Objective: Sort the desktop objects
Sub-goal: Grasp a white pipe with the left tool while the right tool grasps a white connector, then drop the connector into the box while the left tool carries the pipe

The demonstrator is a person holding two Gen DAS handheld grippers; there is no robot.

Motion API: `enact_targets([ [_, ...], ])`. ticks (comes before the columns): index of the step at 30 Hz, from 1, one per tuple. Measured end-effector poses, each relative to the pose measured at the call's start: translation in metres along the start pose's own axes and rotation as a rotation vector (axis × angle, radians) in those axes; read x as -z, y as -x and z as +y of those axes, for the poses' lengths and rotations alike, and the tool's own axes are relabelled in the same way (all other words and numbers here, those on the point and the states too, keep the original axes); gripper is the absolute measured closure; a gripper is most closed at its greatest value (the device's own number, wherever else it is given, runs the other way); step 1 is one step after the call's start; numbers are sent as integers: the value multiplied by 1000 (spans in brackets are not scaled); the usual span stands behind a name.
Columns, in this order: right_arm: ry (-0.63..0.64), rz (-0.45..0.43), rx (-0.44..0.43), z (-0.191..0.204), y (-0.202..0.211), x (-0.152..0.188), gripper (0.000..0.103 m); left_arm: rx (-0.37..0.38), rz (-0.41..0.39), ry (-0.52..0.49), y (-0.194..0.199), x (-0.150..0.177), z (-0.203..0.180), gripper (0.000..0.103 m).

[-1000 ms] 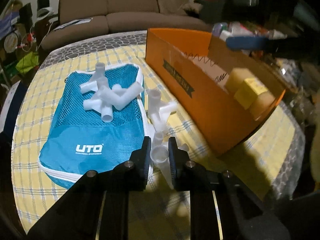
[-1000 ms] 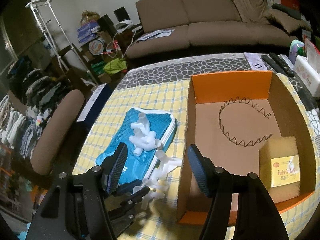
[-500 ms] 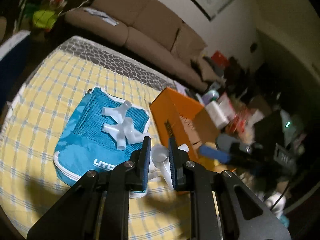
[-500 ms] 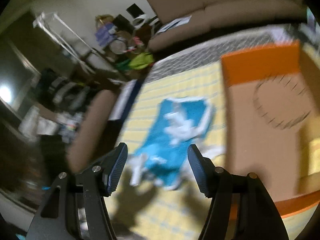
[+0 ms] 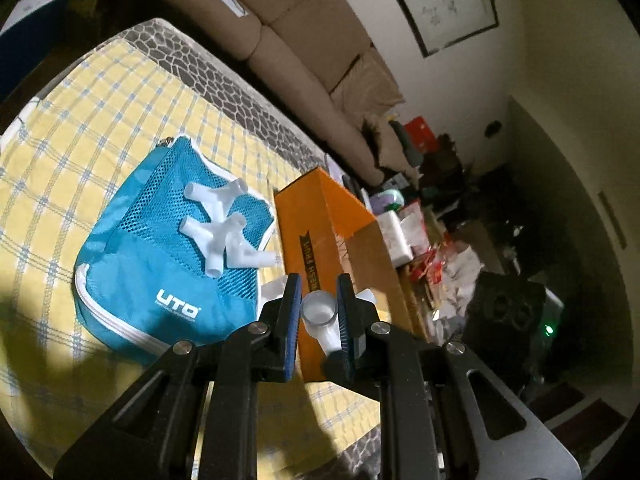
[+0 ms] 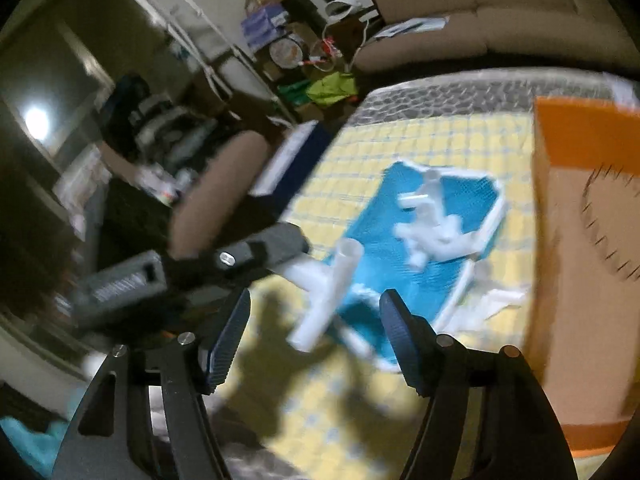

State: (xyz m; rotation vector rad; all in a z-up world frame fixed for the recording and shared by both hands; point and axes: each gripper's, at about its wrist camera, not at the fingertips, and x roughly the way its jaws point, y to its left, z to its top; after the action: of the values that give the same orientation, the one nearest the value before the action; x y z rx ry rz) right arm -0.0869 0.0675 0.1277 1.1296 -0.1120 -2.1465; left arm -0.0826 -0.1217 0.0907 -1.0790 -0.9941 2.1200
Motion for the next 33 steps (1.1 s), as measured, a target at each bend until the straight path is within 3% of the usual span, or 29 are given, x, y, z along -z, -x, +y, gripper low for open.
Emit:
enact_targets([
  [3,102,-10,123,9,-6,4,33,-12,25,-22,-4,3,-4,87],
  [6,133,-10,146,11,-12,7,33,-16,48,-33,-9,6,-7,87],
  [8,147,-8,148,11,-14,8,38,-31,55,-47,-11,7,-9,87],
  [10,160,0,142,12,-17,9,60,-23,58,-37,-11,7,-8,87],
  [12,172,11,153,14,-18,10,67,-16,59,-29,-11,8,-7,87],
  [19,184,14,165,15,-18,12,73,-9,61,-13,-11,6,-6,86],
  [21,184,6,165,15,-17,12,73,-9,56,-8,-11,5,-6,81],
  [23,174,1,152,14,-16,11,73,-6,38,-4,-8,3,-6,59],
  [25,154,-10,137,11,-15,10,74,9,24,8,-6,1,-5,51],
  [29,116,-27,115,5,-10,7,74,21,-22,23,3,-5,-3,43],
  [33,89,-51,124,-4,0,4,74,2,-45,49,6,-11,6,42],
])
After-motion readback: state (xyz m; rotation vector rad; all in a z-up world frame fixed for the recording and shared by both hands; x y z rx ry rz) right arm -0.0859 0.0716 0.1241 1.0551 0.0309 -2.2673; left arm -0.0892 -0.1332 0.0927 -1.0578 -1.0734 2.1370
